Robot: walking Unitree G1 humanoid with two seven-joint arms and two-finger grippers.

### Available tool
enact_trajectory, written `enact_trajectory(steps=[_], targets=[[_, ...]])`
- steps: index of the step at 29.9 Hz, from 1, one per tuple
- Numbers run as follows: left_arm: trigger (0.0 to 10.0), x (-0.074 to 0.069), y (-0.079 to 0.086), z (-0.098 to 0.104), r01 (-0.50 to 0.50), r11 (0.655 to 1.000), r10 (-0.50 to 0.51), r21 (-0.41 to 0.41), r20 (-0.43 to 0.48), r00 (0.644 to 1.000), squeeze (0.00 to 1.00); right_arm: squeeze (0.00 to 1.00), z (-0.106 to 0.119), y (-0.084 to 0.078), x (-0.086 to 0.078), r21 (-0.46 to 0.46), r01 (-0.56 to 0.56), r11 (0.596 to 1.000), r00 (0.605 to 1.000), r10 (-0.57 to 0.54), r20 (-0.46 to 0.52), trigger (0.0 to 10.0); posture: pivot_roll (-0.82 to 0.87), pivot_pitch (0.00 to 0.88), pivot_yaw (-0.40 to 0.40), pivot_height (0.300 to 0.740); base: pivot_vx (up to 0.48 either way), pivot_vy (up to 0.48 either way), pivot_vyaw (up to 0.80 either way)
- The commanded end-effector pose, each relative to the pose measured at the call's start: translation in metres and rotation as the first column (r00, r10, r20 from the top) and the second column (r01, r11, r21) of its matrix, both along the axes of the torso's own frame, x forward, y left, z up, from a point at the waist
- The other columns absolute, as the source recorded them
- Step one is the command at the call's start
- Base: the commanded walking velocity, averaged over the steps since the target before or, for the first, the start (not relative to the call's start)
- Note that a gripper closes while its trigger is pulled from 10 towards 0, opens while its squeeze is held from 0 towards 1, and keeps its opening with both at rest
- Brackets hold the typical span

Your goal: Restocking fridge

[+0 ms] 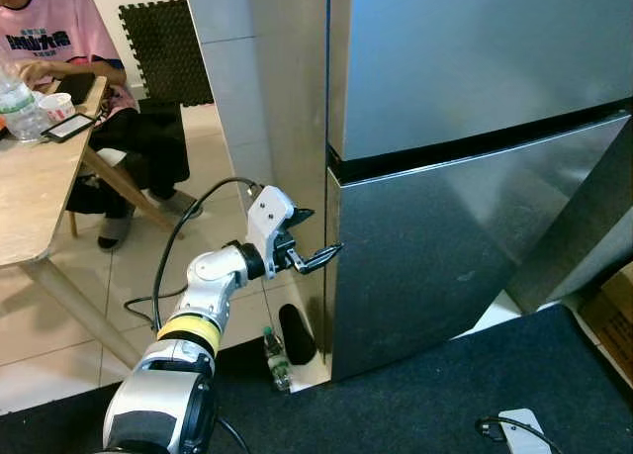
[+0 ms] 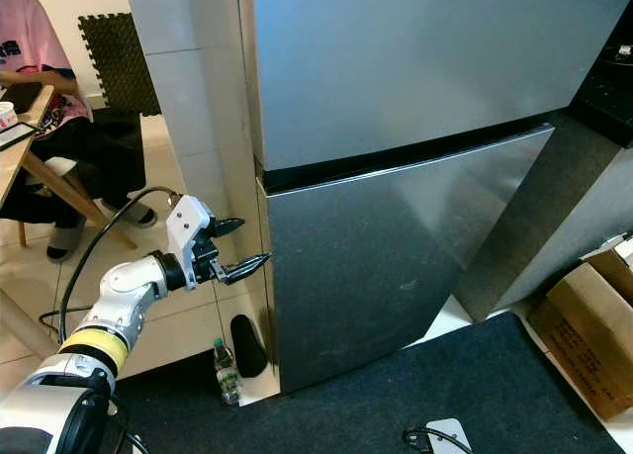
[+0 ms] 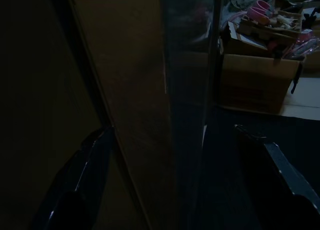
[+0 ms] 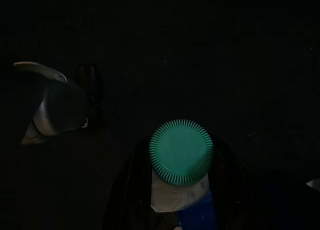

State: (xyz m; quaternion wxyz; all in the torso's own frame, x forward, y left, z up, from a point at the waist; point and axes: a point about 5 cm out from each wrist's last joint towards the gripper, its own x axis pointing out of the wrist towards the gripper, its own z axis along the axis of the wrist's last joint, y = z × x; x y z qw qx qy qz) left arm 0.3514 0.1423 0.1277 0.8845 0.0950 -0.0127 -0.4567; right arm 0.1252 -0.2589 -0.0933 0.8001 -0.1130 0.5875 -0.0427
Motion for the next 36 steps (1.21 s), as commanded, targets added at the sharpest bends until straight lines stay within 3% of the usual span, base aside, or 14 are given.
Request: enact_trajectory(steps=[1, 6, 11, 20, 24, 32, 36], targets=[[10.0, 0.002, 0.001, 0.006, 0.000, 1.000, 0.000, -0.004, 0.026, 1.000, 0.00, 0.00, 0.000, 0.000, 0.001, 0.007, 0.018, 1.000, 1.000, -0.018, 0.012, 10.0, -0.06, 0.028, 0.022, 0.740, 0.000, 0.000, 0.00], [10.0, 0.008, 0.003, 0.011, -0.050, 0.999, 0.050, -0.012, 0.034, 0.998, 0.00, 0.00, 0.001, -0.004, -0.002, -0.008, 0.009, 1.000, 1.000, -0.009, 0.004, 10.0, -0.07, 0.050, 0.019, 0.740, 0.000, 0.000, 0.00], [10.0, 0.017, -0.002, 0.007, -0.174, 0.984, 0.172, -0.040, -0.038, 0.984, 0.00, 0.00, 0.000, -0.008, -0.010, -0.030, 0.010, 0.999, 1.000, -0.010, -0.007, 10.0, -0.06, 0.100, 0.017, 0.740, 0.000, 0.000, 0.00], [10.0, 0.022, -0.017, 0.012, -0.162, 0.985, 0.160, -0.053, -0.043, 0.986, 0.00, 0.00, -0.005, -0.011, -0.030, -0.040, 0.035, 0.999, 0.999, -0.036, -0.028, 10.0, -0.10, 0.157, 0.030, 0.740, 0.000, 0.000, 0.00], [10.0, 0.027, -0.023, 0.029, -0.097, 0.992, 0.097, -0.082, -0.010, 0.995, 0.00, 0.00, -0.006, -0.018, -0.049, -0.059, 0.058, 0.997, 0.996, -0.061, -0.059, 10.0, -0.14, 0.190, 0.039, 0.740, 0.000, 0.000, 0.00], [10.0, 0.030, -0.036, 0.052, 0.030, 0.987, -0.028, -0.157, 0.015, 0.999, 0.00, 0.00, -0.004, -0.026, -0.055, -0.076, 0.068, 0.995, 0.996, -0.073, -0.060, 10.0, -0.16, 0.212, 0.046, 0.740, 0.000, 0.000, 0.00], [10.0, 0.026, -0.051, 0.067, 0.217, 0.960, -0.213, -0.174, 0.042, 0.976, 0.00, 0.00, -0.002, -0.029, -0.048, -0.084, 0.071, 0.994, 0.997, -0.074, -0.034, 10.0, -0.18, 0.214, 0.048, 0.740, 0.000, 0.000, 0.00]])
